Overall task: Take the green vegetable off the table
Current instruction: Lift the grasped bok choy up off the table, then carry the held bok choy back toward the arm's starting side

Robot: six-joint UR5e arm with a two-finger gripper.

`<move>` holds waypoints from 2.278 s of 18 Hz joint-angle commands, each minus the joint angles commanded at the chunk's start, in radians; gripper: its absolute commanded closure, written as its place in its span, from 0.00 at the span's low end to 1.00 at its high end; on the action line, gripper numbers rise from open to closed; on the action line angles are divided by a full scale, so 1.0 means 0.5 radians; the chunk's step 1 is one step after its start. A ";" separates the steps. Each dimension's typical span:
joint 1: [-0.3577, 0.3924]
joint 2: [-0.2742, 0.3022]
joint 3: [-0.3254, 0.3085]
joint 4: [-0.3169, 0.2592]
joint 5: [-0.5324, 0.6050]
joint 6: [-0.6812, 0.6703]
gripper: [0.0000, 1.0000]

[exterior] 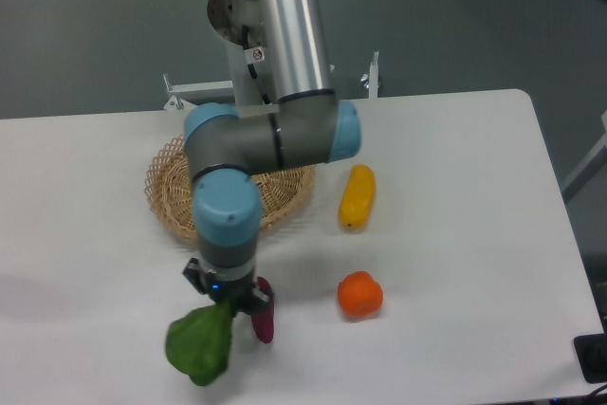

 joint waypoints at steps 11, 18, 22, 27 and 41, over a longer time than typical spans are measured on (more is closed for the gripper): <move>0.408 0.129 0.000 -0.089 0.055 0.334 0.84; 0.617 0.147 -0.009 -0.150 0.255 0.748 0.84; 0.743 0.150 0.000 -0.227 0.258 1.006 0.84; 0.850 0.150 0.003 -0.252 0.258 1.233 0.84; 0.862 0.132 0.046 -0.334 0.258 1.350 0.83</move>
